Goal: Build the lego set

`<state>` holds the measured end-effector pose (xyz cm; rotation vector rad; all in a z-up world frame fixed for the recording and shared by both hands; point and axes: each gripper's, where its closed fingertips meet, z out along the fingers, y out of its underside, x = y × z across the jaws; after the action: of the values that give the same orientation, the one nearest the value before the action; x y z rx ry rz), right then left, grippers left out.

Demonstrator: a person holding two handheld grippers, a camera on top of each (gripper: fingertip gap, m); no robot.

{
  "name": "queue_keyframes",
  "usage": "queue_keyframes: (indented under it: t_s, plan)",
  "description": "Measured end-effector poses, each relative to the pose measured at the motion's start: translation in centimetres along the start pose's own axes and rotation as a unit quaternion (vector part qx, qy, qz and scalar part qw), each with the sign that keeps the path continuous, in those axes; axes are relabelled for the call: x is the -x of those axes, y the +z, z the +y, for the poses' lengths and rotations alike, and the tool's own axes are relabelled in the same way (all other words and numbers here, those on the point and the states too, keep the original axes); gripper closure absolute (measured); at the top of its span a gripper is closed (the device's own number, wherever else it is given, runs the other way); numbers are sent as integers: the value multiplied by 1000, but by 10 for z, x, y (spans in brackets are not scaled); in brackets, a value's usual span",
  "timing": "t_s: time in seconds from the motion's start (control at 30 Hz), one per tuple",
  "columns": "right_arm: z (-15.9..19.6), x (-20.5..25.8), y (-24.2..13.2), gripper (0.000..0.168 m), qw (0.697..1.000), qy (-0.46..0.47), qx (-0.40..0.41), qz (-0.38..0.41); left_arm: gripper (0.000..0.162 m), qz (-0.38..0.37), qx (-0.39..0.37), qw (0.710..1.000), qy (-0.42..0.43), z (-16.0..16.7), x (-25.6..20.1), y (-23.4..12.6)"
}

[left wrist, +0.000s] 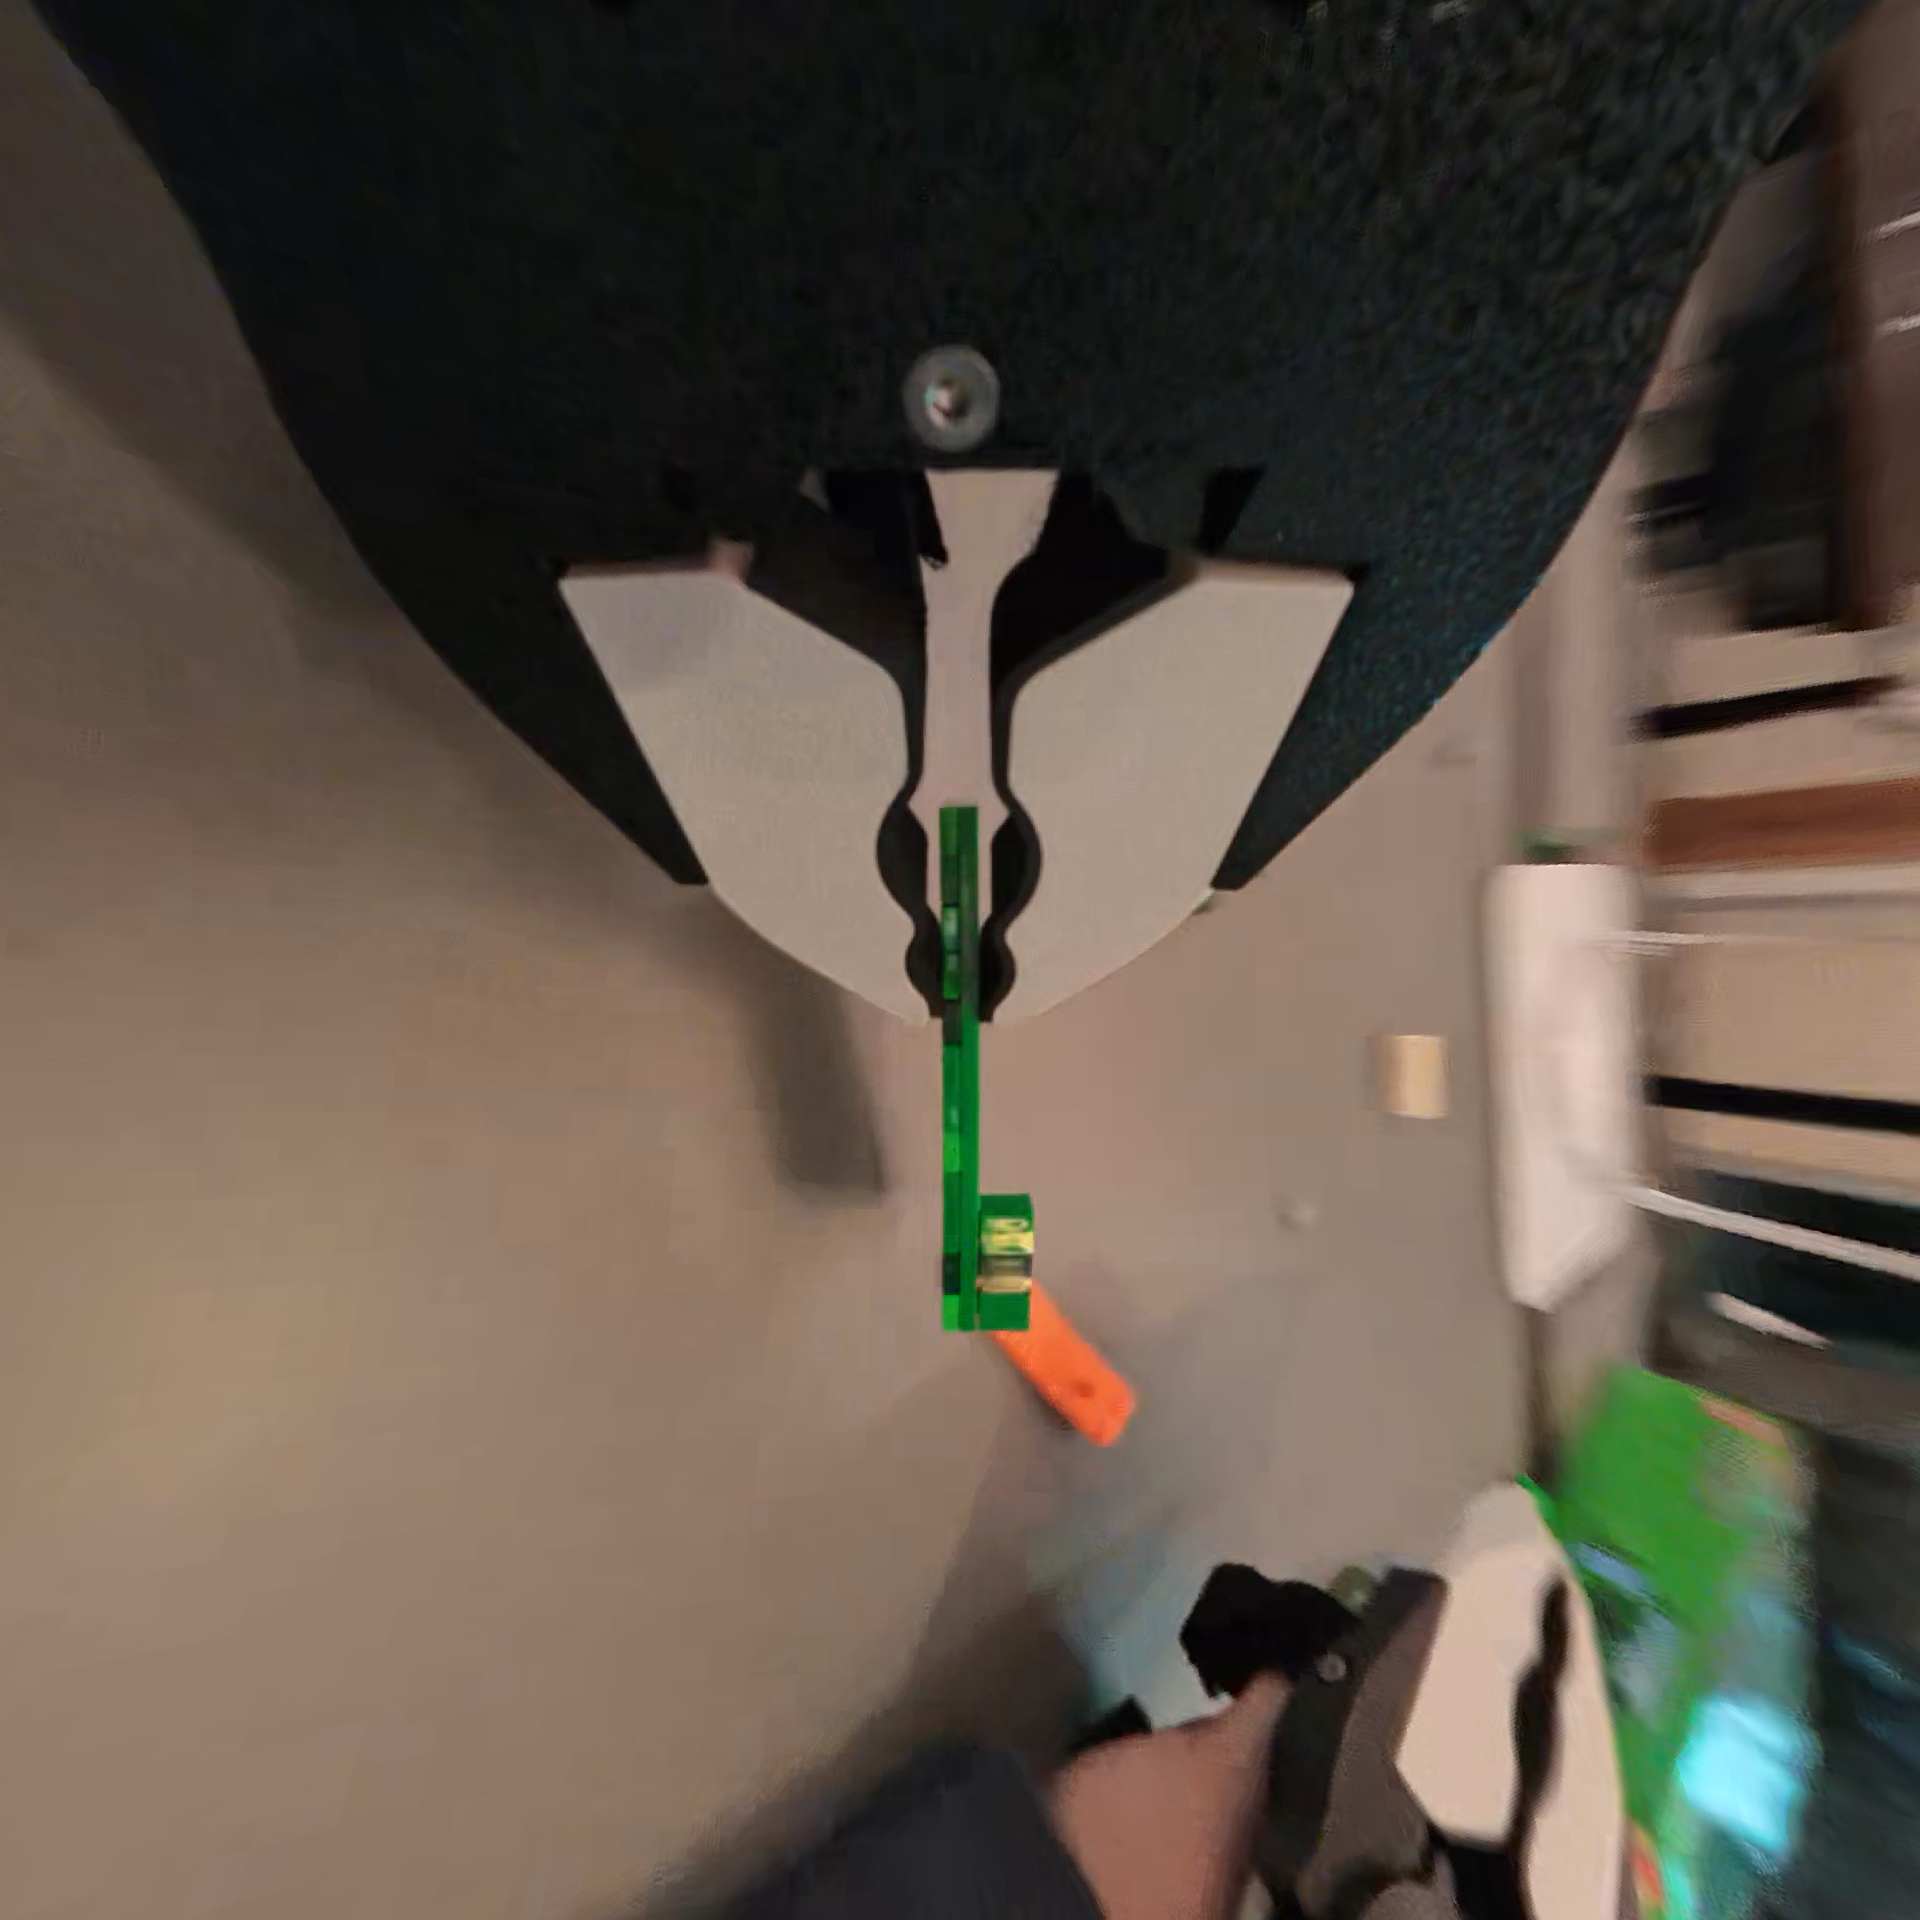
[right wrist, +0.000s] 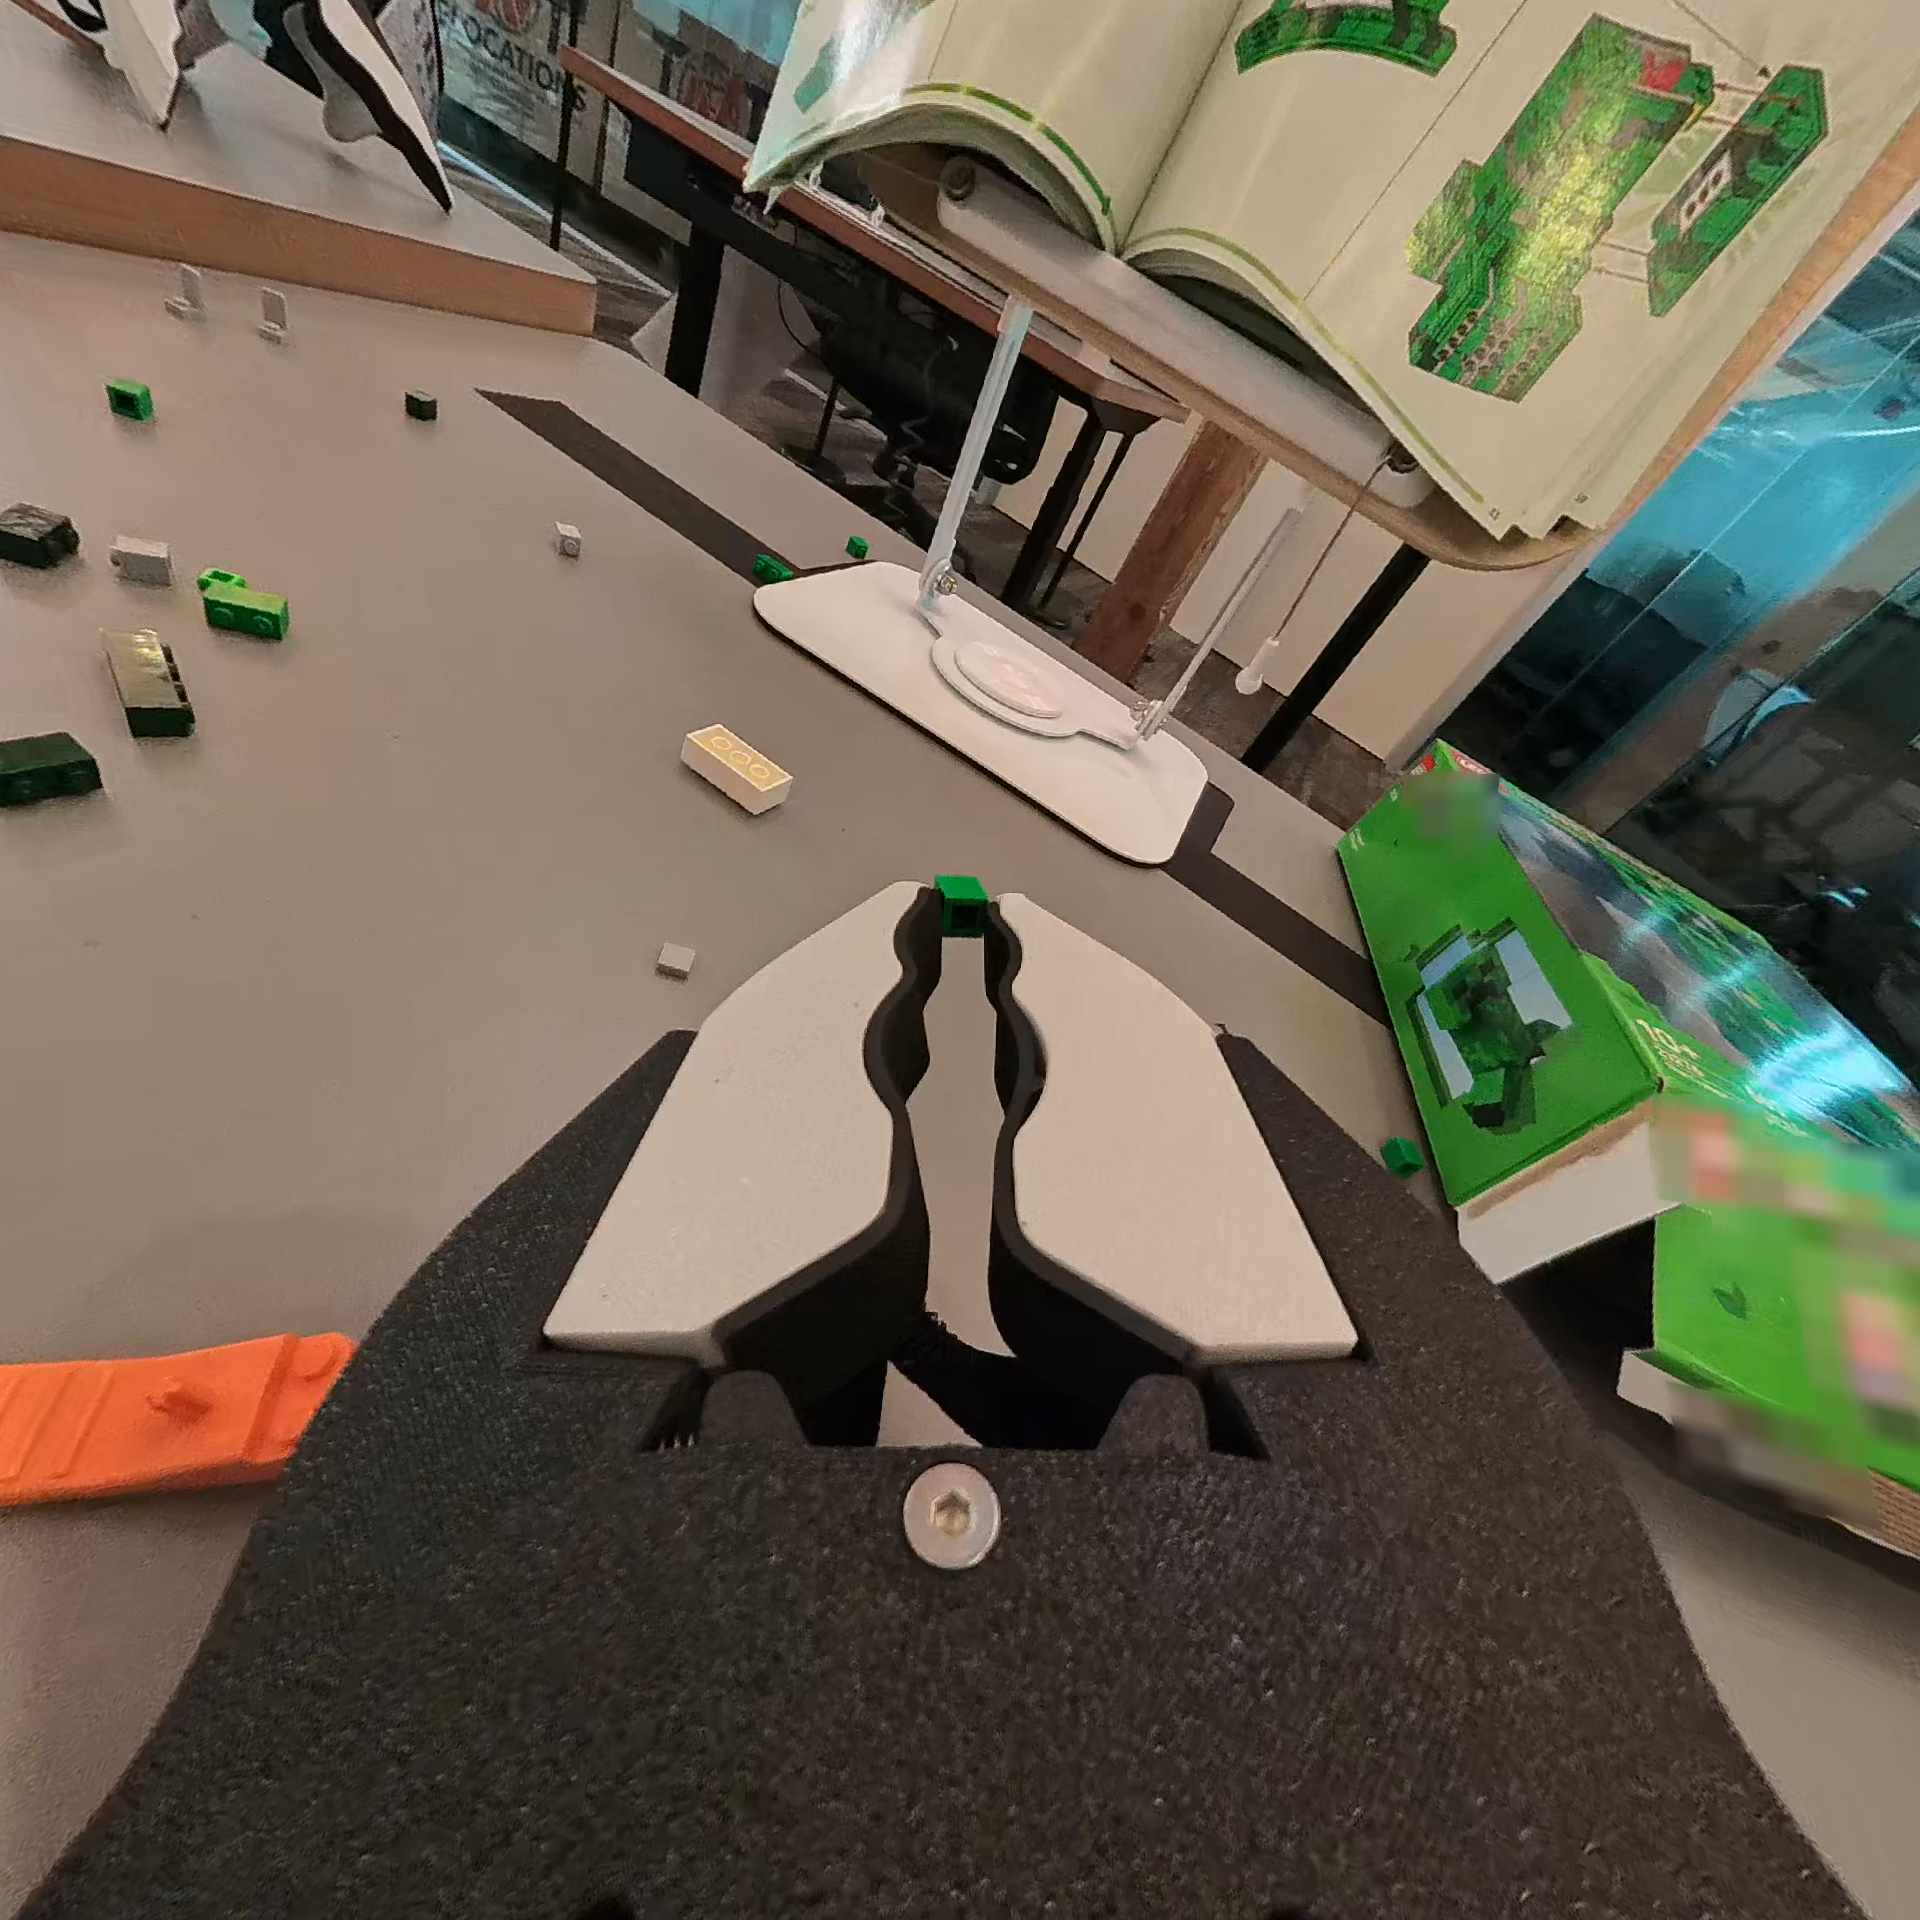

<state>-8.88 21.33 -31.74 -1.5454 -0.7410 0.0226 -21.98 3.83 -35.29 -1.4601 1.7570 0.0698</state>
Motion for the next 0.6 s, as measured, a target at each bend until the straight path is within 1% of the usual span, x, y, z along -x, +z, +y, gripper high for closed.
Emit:
queue_keyframes:
  t_s: [0.03,0.07,0.1,0.13,0.17,0.2,0.23,0.27,0.3,0.37,0.4,0.5,0.57,0.6]
  plan:
    - [0,0,0,161,1000,-1,0,-1,156,-41,24,996,76,8,4,2]
    - [0,1,0,161,1000,-2,0,-2,156,-51,52,988,134,16,0,7]
    - [0,2,0,161,1000,-3,0,-4,153,-39,72,984,156,24,-7,13]
    - [-1,2,0,161,1000,-4,-1,-5,150,-16,78,987,141,28,-17,17]
    - [-1,3,0,161,1000,-5,-2,-6,147,-21,59,992,109,23,-18,18]
    - [-1,4,0,161,1000,-5,-3,-8,133,-11,31,997,74,15,-20,14]
    - [-1,4,-1,161,1000,-5,-3,-9,114,8,0,999,36,6,-21,9]
    - [-1,4,-1,161,1000,-4,-3,-9,102,18,-25,999,-5,-2,-18,3]
    - [-1,4,-1,161,1000,-4,-4,-9,96,37,-41,998,-42,-7,-16,-2]
    - [-2,5,0,161,1000,-3,-5,-13,93,75,-59,989,-112,-10,-10,-5]
    - [-2,6,0,161,1000,-4,-6,-15,92,101,-56,984,-137,-9,-9,-2]
    - [-2,8,-1,161,1000,-7,-6,-22,87,175,-1,968,-181,8,-14,18]
    - [-2,11,-1,161,999,-7,-7,-31,92,230,24,950,-210,15,-24,28]
    - [-3,13,-1,161,999,-7,-10,-38,93,245,29,943,-223,16,-25,32]
